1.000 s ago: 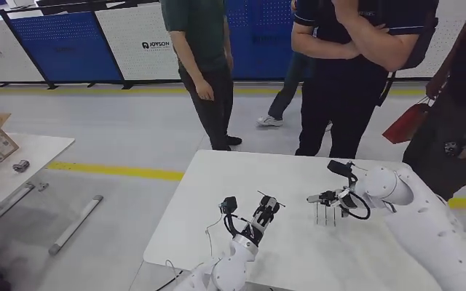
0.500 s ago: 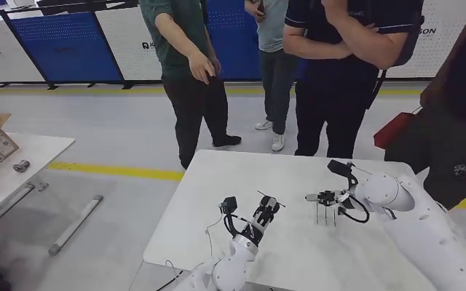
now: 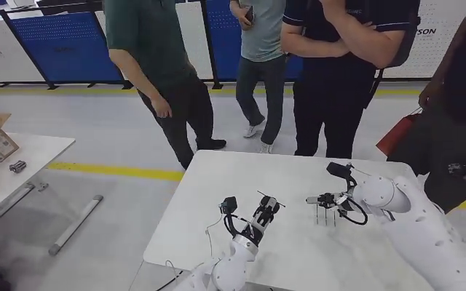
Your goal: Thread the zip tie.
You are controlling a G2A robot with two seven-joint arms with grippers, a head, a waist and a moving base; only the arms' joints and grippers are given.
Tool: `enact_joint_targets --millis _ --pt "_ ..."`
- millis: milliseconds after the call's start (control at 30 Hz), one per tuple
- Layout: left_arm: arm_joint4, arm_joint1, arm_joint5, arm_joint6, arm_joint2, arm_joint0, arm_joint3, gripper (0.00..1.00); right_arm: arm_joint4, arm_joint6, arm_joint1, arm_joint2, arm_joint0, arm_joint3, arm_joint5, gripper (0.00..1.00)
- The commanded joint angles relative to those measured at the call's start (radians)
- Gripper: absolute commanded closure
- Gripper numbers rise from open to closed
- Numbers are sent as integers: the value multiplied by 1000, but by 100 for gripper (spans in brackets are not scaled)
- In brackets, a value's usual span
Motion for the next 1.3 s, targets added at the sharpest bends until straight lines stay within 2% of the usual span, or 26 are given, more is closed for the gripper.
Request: enact_joint_targets --millis 0,167,200,233,267,333,667,867,1267 --pt "0 0 0 0 0 0 0 100 -12 -4 0 3 2 -7 13 0" --pt "0 0 0 0 0 0 0 100 -27 20 -7 -9 17 0 29 1" --pt "0 0 0 0 0 0 0 100 -29 31 -10 -15 23 8 29 9" --pt "0 0 0 0 0 0 0 100 -31 36 -12 -20 27 16 32 25" --pt "0 0 0 0 0 0 0 100 -33 40 -15 -25 33 23 35 28" --pt "0 0 0 0 0 0 0 100 -32 53 -24 -39 46 50 39 50" --pt "0 0 0 0 0 0 0 100 -16 58 -69 -95 101 175 47 56" --pt "0 0 0 0 0 0 0 100 -20 55 -85 -99 117 232 48 62" --pt "0 0 0 0 0 0 0 100 -59 64 -127 -107 143 313 48 67"
